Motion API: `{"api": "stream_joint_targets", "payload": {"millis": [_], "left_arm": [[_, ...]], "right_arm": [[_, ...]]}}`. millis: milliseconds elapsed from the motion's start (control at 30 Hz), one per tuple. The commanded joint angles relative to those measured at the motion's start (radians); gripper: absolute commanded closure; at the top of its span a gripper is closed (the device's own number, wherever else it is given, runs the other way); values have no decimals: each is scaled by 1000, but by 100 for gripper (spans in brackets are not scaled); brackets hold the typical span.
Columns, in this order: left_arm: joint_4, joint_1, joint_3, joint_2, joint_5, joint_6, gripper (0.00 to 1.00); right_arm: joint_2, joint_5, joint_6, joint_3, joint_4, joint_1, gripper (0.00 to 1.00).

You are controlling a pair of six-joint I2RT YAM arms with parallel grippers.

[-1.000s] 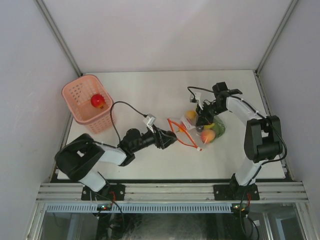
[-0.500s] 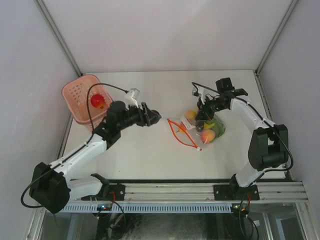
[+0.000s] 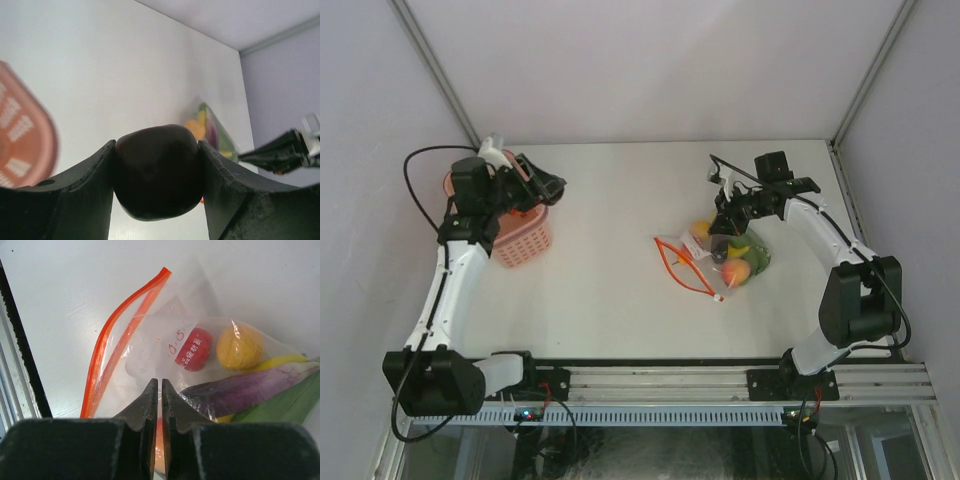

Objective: Open the zip-top bag and remove the fake food
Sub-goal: Place the fake fruit in the bin.

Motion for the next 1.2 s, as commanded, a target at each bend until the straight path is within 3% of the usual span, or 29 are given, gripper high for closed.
{"api": "stream_joint_targets", "payload": {"millis": [0, 267, 433, 900, 1167], "left_arm": [[-68, 124, 124, 55, -23, -60, 94], [-325, 172, 390, 232, -520, -115, 96], [-449, 176, 563, 395, -736, -137, 95], [-564, 181, 856, 740, -895, -31, 95], [-551, 181, 888, 841, -947, 54, 93]], "right_arm": [[-38, -17, 46, 14, 36, 1, 95], [-20, -17, 67, 12, 38, 2, 95], [-22, -6, 67, 14, 40, 1, 94], [-24, -8, 66, 13, 40, -1, 94], [-20, -4, 65, 12, 39, -3, 94]]}}
